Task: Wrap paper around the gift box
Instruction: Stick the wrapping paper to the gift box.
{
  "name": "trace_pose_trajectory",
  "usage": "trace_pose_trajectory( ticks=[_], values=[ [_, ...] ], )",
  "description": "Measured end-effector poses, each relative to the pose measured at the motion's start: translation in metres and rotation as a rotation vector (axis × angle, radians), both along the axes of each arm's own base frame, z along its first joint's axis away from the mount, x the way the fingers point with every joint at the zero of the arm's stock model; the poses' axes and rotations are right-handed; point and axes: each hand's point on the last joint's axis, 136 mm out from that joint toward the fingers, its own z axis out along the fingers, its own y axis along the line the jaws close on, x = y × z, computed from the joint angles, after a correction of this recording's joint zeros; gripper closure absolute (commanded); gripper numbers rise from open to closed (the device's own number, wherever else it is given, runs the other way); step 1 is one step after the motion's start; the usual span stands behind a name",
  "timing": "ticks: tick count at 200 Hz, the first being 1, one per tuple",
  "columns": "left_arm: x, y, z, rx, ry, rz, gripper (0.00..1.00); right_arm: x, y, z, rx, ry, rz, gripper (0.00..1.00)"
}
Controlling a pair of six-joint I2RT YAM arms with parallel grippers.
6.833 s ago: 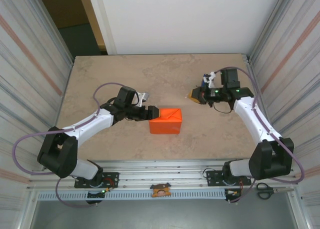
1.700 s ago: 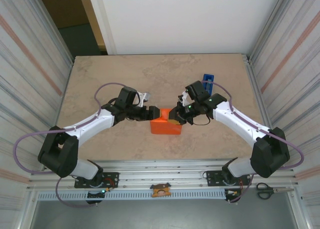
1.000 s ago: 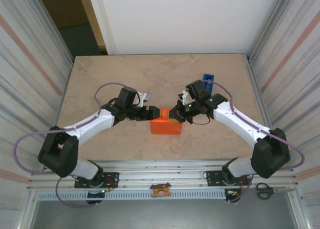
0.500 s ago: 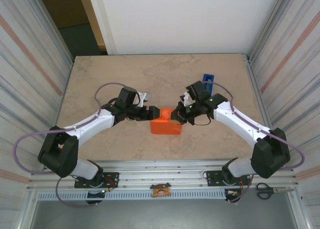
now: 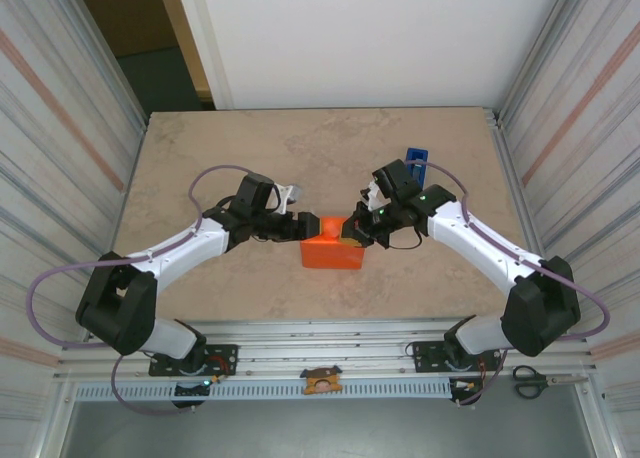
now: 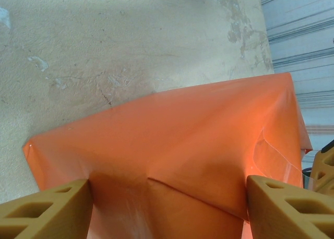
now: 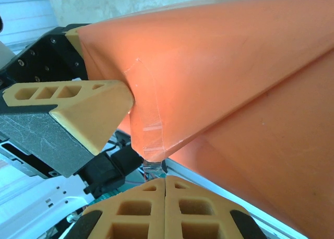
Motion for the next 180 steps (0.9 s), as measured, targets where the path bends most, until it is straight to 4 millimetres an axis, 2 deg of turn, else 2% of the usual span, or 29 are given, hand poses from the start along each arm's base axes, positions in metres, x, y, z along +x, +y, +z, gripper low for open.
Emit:
trace_pose_trajectory(
  ticks=[48,180],
  values=[
    [-0.002,-0.003,0.001,0.0,-0.01,-0.011,0.26,0.001,-0.003,-0.01,-0.043,0.017,-0.008,0.96],
    [-0.002,-0.003,0.004,0.031,-0.031,-0.034,0.24,0.001,-0.004,-0.013,-0.191,0.007,0.005,0.96]
  ],
)
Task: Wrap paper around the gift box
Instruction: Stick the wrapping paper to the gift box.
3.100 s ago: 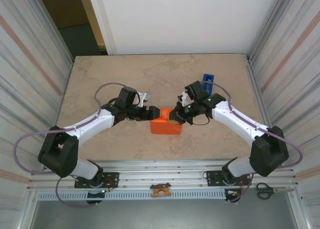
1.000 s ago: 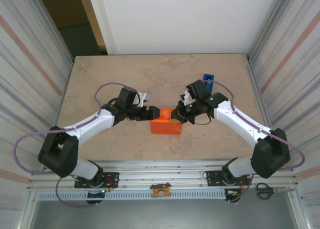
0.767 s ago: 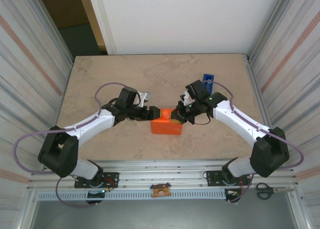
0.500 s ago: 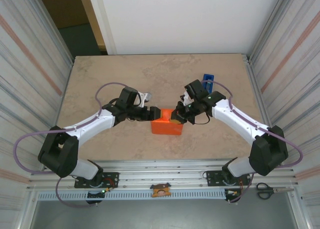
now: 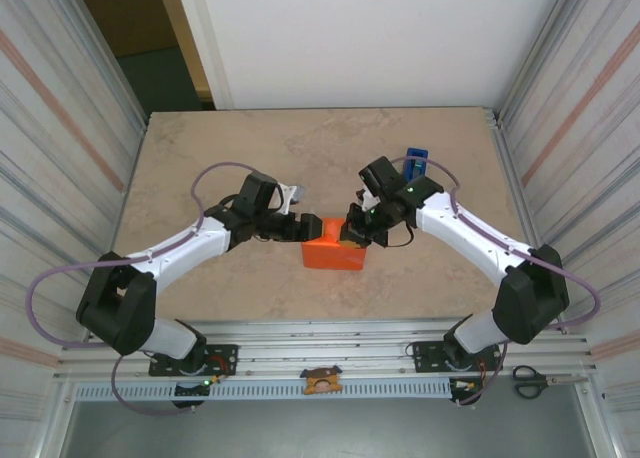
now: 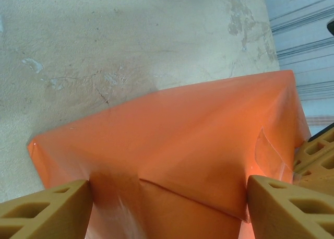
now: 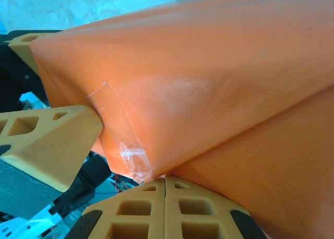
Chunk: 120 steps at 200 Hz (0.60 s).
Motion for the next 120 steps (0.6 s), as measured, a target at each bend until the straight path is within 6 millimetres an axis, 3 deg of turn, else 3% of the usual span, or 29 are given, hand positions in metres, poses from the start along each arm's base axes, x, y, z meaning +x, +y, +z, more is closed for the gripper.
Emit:
trace_pose_trajectory(
  ticks=[120],
  values=[
    [-0.0024,0.0069,0.0057,0.103,-0.027,-0.046,0.22,0.0046,0.0021,-0.0011,-0.106,0.015,0.009,0.99]
  ],
)
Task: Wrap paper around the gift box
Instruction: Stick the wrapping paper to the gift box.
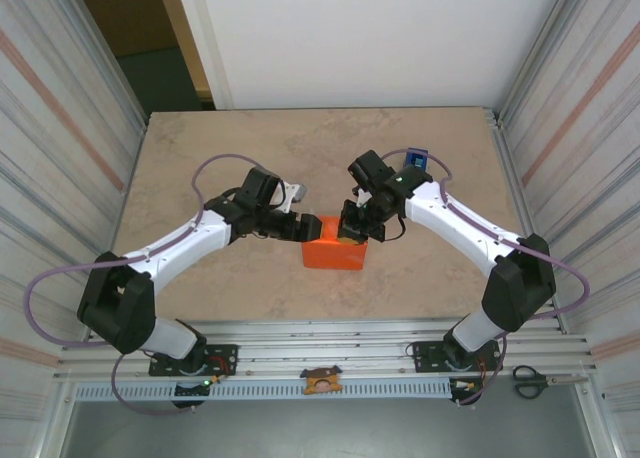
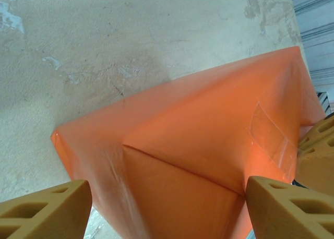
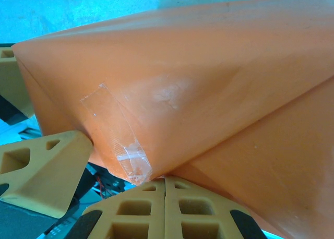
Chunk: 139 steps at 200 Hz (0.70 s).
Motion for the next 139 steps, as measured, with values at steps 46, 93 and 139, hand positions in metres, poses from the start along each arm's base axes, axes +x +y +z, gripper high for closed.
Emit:
trace_pose_trajectory(
  ticks=[46,93,139],
  values=[
    [0.0,0.003,0.014,-0.002,-0.029,0.013,0.31,0.0,0.0,0.0,-0.002,-0.003,0.002,0.99],
    [0.001,-0.003,0.053,-0.106,-0.096,0.018,0.78,0.0,0.0,0.0,-0.002,-0.008,0.011,0.98],
    [0.005,-0.028,0.068,-0.203,-0.07,-0.038,0.9,0.0,0.0,0.0,-0.002,-0.01,0.015,0.98]
  ],
)
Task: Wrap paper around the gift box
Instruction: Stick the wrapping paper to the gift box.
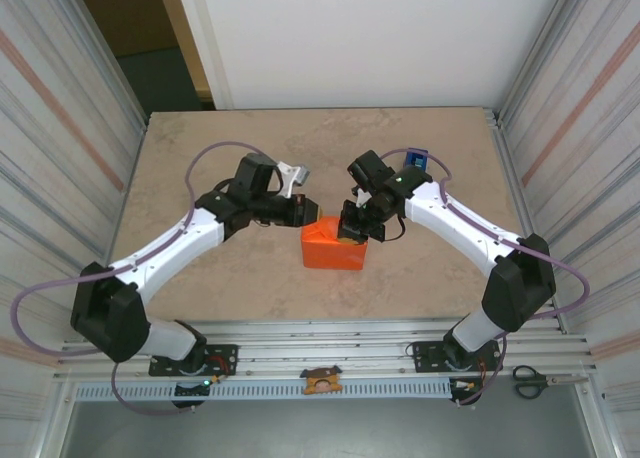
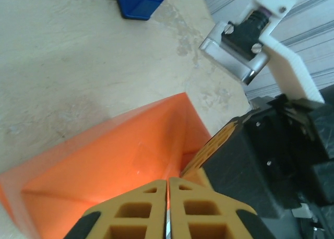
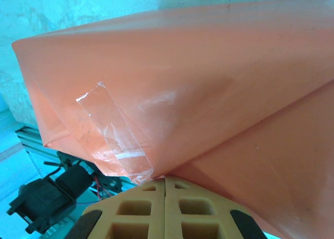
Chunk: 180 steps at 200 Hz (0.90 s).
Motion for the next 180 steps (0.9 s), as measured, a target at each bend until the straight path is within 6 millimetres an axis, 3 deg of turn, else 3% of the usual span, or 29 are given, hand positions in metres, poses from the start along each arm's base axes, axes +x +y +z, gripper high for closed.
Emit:
trace_pose_trajectory(
  ticks=[87,180],
  values=[
    [-0.012,-0.034,-0.037,0.032,0.113,-0.099,0.89,-0.001,0.0,0.0,0.005,0.0,0.002,0.98],
    [-0.012,-0.036,-0.042,0.074,0.097,-0.104,0.9,-0.002,0.002,0.001,0.019,0.004,0.004,0.9]
  ],
)
